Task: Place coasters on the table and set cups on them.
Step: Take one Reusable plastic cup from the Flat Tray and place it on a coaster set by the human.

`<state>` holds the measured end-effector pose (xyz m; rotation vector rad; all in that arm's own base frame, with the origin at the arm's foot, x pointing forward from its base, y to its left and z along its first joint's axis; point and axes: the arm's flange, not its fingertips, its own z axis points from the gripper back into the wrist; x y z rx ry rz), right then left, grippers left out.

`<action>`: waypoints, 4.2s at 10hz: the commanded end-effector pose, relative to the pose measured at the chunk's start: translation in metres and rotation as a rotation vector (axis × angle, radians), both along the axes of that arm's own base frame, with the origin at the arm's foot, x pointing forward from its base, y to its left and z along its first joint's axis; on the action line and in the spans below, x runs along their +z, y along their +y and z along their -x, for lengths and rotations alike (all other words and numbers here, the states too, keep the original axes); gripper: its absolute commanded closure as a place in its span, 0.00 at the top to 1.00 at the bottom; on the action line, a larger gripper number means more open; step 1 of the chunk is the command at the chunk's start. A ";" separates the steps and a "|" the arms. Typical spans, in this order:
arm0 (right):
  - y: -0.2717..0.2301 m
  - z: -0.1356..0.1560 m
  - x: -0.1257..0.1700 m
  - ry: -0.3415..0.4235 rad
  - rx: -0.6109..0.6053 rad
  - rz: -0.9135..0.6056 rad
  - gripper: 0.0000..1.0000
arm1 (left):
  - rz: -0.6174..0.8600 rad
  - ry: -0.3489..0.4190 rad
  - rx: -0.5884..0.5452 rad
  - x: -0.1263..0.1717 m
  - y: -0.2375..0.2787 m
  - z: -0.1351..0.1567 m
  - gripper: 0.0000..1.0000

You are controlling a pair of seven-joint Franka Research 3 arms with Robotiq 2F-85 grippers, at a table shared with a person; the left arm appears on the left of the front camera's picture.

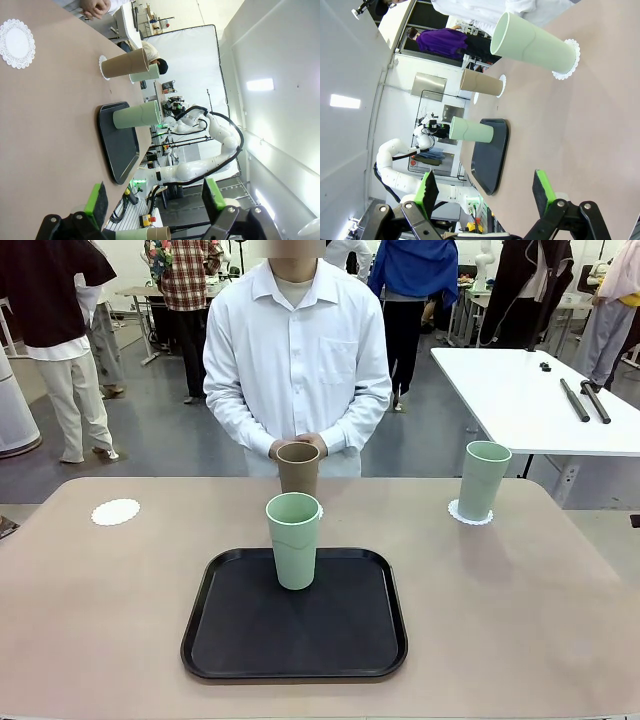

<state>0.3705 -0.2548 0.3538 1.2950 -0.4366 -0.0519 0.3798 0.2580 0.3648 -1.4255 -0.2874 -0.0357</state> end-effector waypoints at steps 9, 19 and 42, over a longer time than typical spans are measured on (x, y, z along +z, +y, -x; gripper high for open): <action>-0.001 0.001 0.000 0.000 -0.004 -0.001 1.00 | -0.286 -0.224 -0.157 0.088 -0.108 -0.044 1.00; -0.001 0.001 0.000 0.000 -0.004 -0.001 1.00 | -1.040 -0.707 -0.607 0.087 -0.381 -0.071 1.00; -0.001 0.001 0.000 0.000 -0.004 -0.001 1.00 | -0.191 -1.161 -0.364 -0.071 -0.390 -0.074 1.00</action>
